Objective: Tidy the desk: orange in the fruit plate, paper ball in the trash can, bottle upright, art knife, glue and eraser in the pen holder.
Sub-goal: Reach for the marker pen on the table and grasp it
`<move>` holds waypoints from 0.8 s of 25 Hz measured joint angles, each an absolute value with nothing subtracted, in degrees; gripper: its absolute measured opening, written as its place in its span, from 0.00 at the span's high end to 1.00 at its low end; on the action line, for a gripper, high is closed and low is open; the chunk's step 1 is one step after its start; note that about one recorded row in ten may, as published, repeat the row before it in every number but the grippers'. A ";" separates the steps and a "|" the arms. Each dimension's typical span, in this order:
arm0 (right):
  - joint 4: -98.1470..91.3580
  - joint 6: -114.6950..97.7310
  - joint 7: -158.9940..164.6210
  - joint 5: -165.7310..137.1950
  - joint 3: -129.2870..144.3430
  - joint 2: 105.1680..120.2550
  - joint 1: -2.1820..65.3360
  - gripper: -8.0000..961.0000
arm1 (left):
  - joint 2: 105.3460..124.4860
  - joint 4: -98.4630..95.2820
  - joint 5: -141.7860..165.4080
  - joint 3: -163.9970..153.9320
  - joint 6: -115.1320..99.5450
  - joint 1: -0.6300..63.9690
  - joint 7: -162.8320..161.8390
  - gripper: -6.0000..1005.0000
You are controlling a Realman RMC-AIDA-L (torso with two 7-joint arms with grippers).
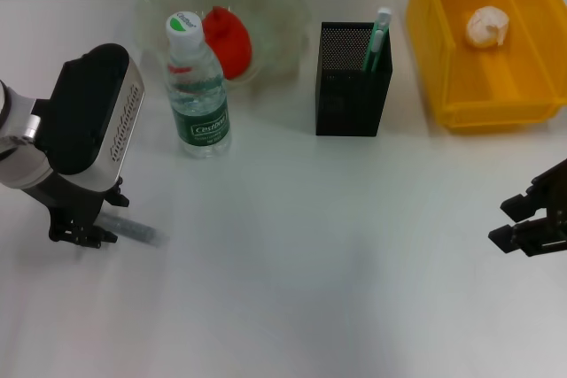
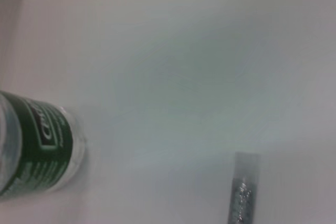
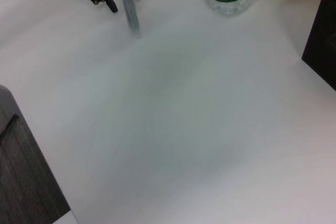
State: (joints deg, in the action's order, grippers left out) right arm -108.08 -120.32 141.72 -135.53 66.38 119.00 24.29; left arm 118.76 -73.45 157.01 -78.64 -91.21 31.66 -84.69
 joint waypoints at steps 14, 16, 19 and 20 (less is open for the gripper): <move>-106.39 -119.71 141.19 -135.85 66.50 119.00 24.34 0.61 | 118.95 -71.53 157.80 -80.29 -90.71 32.69 -85.50 0.56; -106.37 -119.70 141.18 -136.12 66.57 119.02 24.35 0.61 | 118.99 -71.15 157.80 -80.31 -90.69 32.97 -85.55 0.56; -106.31 -119.70 141.18 -136.27 66.61 119.06 24.35 0.61 | 119.00 -70.82 157.80 -80.33 -90.63 33.21 -85.58 0.56; -106.30 -119.69 141.17 -136.27 66.62 119.07 24.35 0.61 | 119.00 -69.96 157.83 -80.33 -90.62 33.65 -85.60 0.57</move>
